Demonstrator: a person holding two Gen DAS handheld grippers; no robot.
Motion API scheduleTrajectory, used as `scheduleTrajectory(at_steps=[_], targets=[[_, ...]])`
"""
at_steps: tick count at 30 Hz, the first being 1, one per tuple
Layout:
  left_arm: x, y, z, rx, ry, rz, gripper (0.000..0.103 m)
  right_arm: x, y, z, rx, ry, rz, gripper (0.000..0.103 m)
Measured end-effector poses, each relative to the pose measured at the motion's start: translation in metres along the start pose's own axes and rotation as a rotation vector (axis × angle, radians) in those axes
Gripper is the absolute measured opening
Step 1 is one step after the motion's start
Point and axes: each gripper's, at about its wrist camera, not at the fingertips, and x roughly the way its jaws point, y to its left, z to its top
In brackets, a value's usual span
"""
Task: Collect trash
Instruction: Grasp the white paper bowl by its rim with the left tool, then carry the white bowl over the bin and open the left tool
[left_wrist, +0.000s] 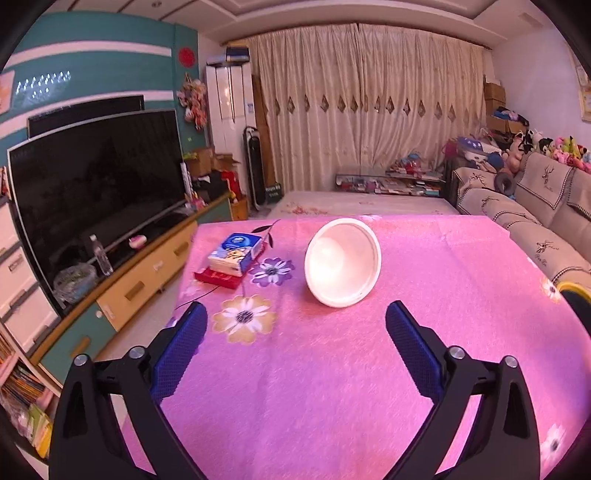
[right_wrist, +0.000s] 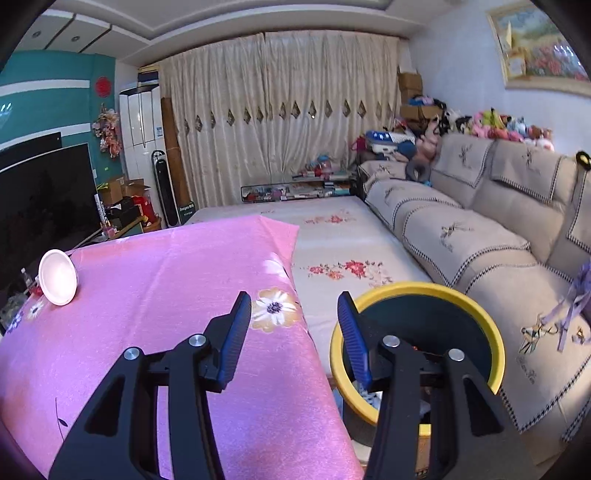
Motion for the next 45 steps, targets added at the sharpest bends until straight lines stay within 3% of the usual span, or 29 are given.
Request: scheduleTrajectory(at_steps=[8,14,16,19,21,26,30,34,39,45], targets=[[0.088,-0.010,0.034,0.035,0.089,0.017,0.065,-0.005,0.002,0.000,0.012,-0.028,-0.014,0.047],[0.127,-0.014,0.039,0.060,0.115,0.053,0.056,0.000,0.002,0.001,0.011,-0.013,-0.013,0.047],[0.136,-0.013,0.041,0.053,0.130,0.045,0.048,0.001,0.002,0.001,0.017,-0.013,-0.010,0.047],[0.144,-0.012,0.045,0.050,0.131,0.046,0.032,0.002,-0.001,0.001,0.024,-0.008,-0.007,0.047],[0.149,-0.014,0.045,0.059,0.141,0.038,0.007,0.002,-0.001,0.002,0.028,-0.012,-0.006,0.047],[0.138,-0.027,0.045,0.084,0.139,0.031,0.006,-0.004,-0.004,0.001,0.033,-0.044,-0.012,0.047],[0.113,-0.041,0.048,0.086,0.126,-0.011,0.006,-0.013,-0.008,-0.001,0.049,-0.083,-0.011,0.047],[0.078,-0.068,0.050,0.122,0.105,-0.066,0.006,-0.024,-0.024,-0.006,0.073,-0.061,-0.012,0.047],[0.035,-0.129,0.050,0.195,0.075,-0.174,0.006,-0.049,-0.058,-0.012,0.104,-0.063,-0.049,0.047],[-0.002,-0.243,0.047,0.295,0.066,-0.383,0.006,-0.082,-0.107,-0.017,0.118,-0.075,-0.131,0.047]])
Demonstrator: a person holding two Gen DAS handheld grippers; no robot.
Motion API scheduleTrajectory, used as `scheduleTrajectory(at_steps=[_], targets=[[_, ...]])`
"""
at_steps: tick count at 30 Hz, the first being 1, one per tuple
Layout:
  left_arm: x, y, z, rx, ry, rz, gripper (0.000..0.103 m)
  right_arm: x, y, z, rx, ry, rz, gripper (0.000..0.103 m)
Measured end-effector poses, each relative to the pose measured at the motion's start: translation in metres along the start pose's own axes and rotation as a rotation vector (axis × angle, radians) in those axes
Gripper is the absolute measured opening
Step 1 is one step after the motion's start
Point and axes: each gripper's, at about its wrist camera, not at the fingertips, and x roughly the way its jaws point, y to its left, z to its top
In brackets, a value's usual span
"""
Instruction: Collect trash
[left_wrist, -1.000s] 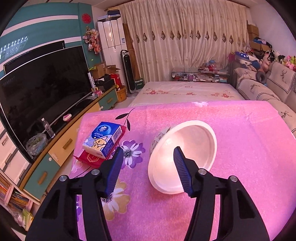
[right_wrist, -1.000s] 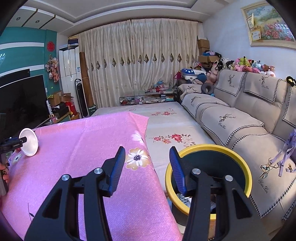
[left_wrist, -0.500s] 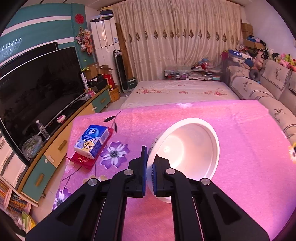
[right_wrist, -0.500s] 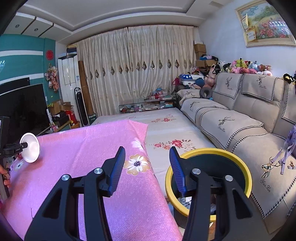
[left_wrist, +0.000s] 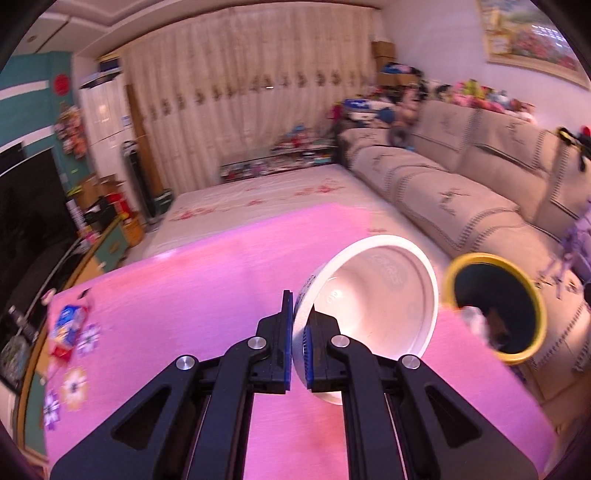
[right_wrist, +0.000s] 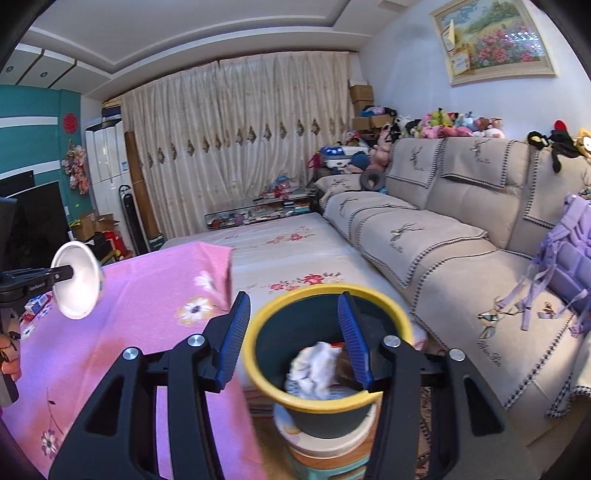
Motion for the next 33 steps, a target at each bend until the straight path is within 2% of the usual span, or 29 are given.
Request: scheduleTrajectory(at_steps=[2,6,9,13,14,15,16,18,20,21,23,27,30,33], targets=[[0.006,-0.043,0.011,0.034,0.002,-0.080,0.006,-0.009,-0.020,-0.001,0.013,-0.004,-0.028,0.047],[0.015,-0.118,0.030,0.098,0.000,-0.185,0.006,-0.018,-0.054,-0.005,0.035,0.004,-0.080,0.047],[0.025,-0.174,0.041,0.149,0.003,-0.232,0.006,-0.020,-0.074,-0.010,0.057,0.021,-0.109,0.047],[0.051,-0.228,0.045,0.169,0.060,-0.267,0.009,-0.023,-0.095,-0.012,0.092,0.026,-0.133,0.048],[0.061,-0.237,0.045,0.168,0.084,-0.267,0.029,-0.023,-0.097,-0.012,0.097,0.027,-0.135,0.047],[0.071,-0.243,0.043,0.152,0.119,-0.258,0.057,-0.023,-0.099,-0.012,0.101,0.028,-0.137,0.047],[0.078,-0.244,0.041,0.129,0.144,-0.255,0.064,-0.024,-0.100,-0.012,0.104,0.028,-0.135,0.047],[0.083,-0.234,0.035,0.094,0.164,-0.258,0.064,-0.024,-0.100,-0.012,0.102,0.027,-0.128,0.047],[0.072,-0.212,0.032,0.071,0.136,-0.240,0.066,-0.024,-0.095,-0.012,0.090,0.031,-0.113,0.047],[0.063,-0.198,0.031,0.064,0.114,-0.227,0.074,-0.022,-0.090,-0.011,0.084,0.036,-0.103,0.047],[0.039,-0.169,0.028,0.054,0.063,-0.191,0.090,-0.019,-0.080,-0.010,0.070,0.047,-0.077,0.047],[-0.020,-0.107,0.018,0.005,-0.023,-0.142,0.093,-0.019,-0.058,-0.006,0.056,0.045,-0.021,0.047],[-0.079,-0.063,0.001,-0.025,-0.112,-0.086,0.098,-0.027,-0.037,-0.003,0.038,0.043,0.033,0.048],[-0.135,-0.025,-0.028,-0.041,-0.160,0.002,0.098,-0.037,-0.015,0.000,-0.008,0.030,0.064,0.056]])
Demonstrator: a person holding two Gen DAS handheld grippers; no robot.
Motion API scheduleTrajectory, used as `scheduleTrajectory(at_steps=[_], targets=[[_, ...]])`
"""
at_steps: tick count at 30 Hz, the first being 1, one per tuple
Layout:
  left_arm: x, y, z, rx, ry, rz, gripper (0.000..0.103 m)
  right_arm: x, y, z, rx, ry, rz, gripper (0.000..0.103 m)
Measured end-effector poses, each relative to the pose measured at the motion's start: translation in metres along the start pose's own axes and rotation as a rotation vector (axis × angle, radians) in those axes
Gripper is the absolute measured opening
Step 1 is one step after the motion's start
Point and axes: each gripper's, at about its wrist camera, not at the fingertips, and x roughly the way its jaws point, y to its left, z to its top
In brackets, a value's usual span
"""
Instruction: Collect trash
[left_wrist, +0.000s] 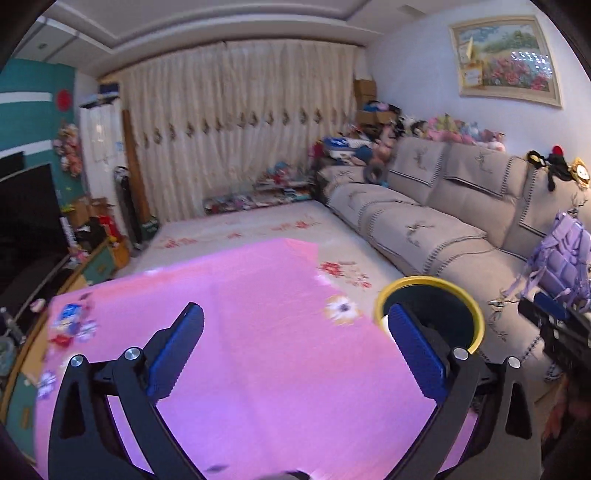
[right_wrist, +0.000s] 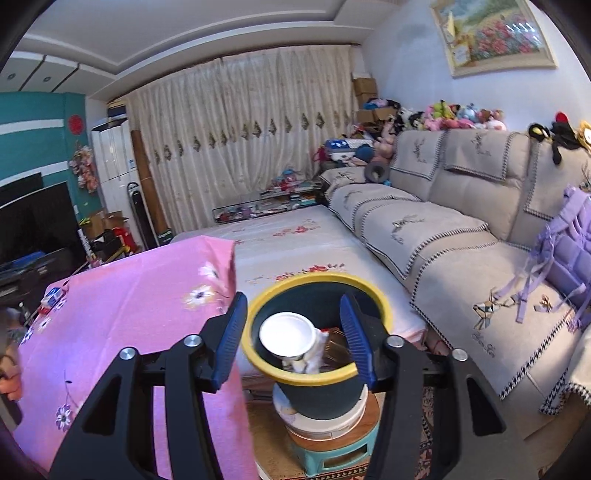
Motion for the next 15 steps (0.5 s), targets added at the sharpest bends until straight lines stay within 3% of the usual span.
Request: scheduleTrajectory(at_steps=[3,7,10,13,15], targets=[[-0.051,0.038,-0.023,-0.022,0.014,0.095,0.098,-0.009,0.022,0.002,-0.036,-0.004,0.030,0.063],[-0.109,0.085,-0.052,-0.129,-0.005,0.230,0.098,-0.022,0.041,0.001,-0.072,-0.008,0.056,0.072],[-0.142,0.109,-0.071,-0.206,-0.015,0.291,0.098,-0.036,0.054,0.002,-0.086,-0.021,0.072,0.077],[-0.168,0.131,-0.087,-0.303,-0.027,0.305,0.098,-0.048,0.063,0.003,-0.113,-0.034,0.073,0.081],[-0.180,0.134,-0.091,-0.312,-0.052,0.319,0.098,-0.056,0.069,0.001,-0.129,-0.041,0.079,0.084]])
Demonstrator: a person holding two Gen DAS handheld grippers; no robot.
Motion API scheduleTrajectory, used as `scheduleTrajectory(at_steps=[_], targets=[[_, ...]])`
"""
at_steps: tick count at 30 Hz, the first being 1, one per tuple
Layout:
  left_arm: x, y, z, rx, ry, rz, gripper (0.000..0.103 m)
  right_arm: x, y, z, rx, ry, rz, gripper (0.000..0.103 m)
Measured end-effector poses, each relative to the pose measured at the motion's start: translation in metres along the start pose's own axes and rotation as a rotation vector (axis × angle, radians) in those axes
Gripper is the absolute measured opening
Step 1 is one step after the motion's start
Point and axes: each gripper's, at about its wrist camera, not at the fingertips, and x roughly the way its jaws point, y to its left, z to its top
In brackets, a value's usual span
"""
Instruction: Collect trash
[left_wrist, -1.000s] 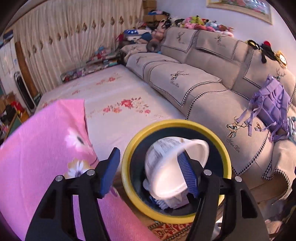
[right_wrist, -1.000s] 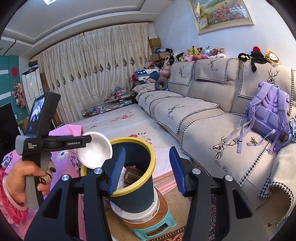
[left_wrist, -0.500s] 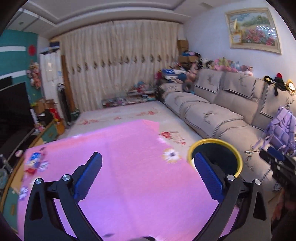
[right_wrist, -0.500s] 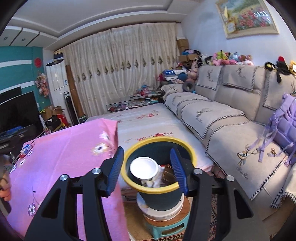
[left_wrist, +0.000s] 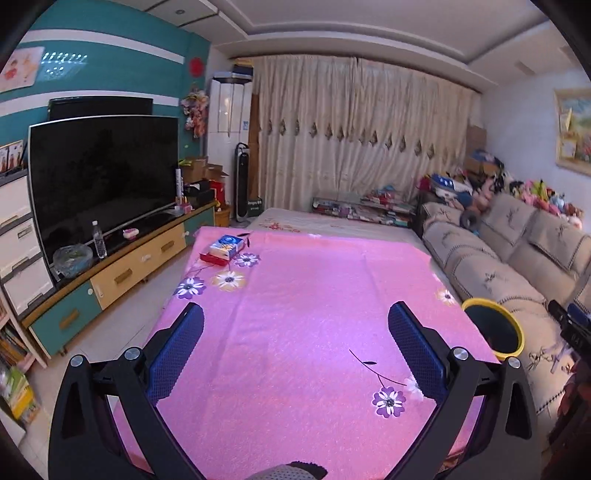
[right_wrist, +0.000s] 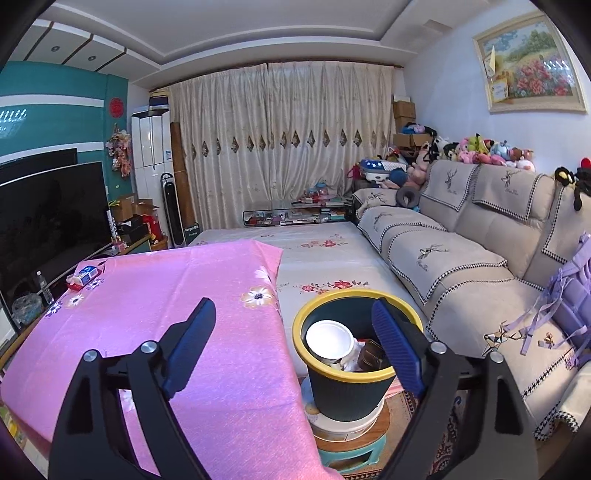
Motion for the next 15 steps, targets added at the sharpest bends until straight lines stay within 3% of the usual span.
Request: scheduleTrajectory(at_steps=[5,15], targets=[[-0.012,-0.008,-0.003,0.040,-0.028,0.020,0.098,-0.012,0.010,-0.003,-0.021,0.002,0.015,0.086],[-0.006,-0.016,-0.005,0.036,-0.012,0.027,0.098,-0.014,0.011,0.001,-0.018,0.007,0.022,0.088]])
